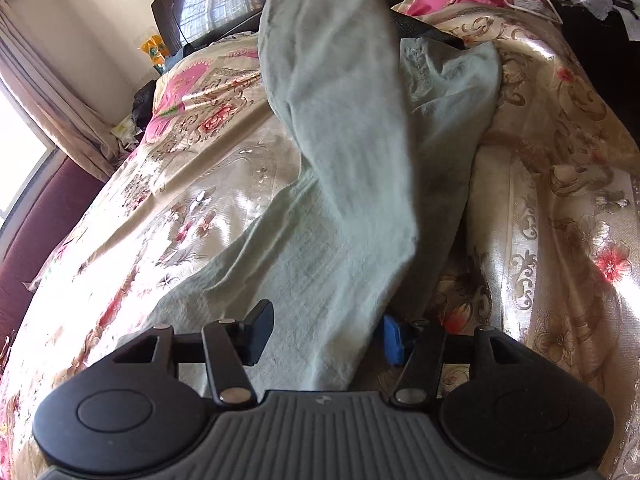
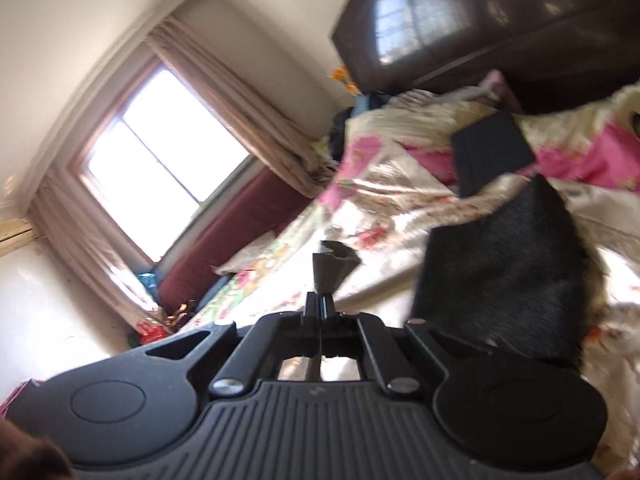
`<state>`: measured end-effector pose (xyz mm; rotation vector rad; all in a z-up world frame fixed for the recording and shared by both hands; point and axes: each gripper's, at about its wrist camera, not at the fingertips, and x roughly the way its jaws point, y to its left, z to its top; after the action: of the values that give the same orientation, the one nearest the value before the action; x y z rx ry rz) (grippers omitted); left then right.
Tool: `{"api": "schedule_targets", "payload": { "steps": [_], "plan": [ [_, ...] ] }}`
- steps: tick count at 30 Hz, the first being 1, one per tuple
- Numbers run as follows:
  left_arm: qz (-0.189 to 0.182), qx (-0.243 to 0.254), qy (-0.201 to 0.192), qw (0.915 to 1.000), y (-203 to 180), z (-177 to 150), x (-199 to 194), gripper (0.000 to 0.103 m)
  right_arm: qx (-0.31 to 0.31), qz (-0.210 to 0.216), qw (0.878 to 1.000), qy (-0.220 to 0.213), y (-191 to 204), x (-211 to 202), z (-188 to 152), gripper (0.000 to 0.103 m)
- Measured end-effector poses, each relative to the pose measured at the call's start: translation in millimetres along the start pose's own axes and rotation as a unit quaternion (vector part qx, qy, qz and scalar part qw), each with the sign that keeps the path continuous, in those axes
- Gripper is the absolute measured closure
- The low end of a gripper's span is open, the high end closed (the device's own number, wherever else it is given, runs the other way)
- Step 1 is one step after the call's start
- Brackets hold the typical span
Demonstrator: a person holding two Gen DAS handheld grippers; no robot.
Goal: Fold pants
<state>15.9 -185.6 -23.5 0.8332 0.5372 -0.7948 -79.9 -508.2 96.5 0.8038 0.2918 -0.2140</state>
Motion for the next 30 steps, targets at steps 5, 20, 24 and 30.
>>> {"api": "schedule_targets", "payload": {
  "steps": [5,20,24,30],
  "plan": [
    [-0.008,0.015,0.003,0.9999,-9,-2,4,0.034,0.1,-0.166,0.98,0.035,-105,-3,-32,0.101],
    [0.002,0.033,0.007,0.9994,-13,0,1,0.034,0.121,-0.132,0.983,0.029,-99,-23,-34,0.1],
    [0.004,0.027,0.009,0.9996,-10,-5,-1,0.034,0.15,-0.143,0.977,0.044,-109,-26,-45,0.1],
    [0.005,0.023,0.008,0.9997,-7,-4,1,0.034,0.176,-0.141,0.973,0.047,-116,-24,-49,0.095]
  ]
}}
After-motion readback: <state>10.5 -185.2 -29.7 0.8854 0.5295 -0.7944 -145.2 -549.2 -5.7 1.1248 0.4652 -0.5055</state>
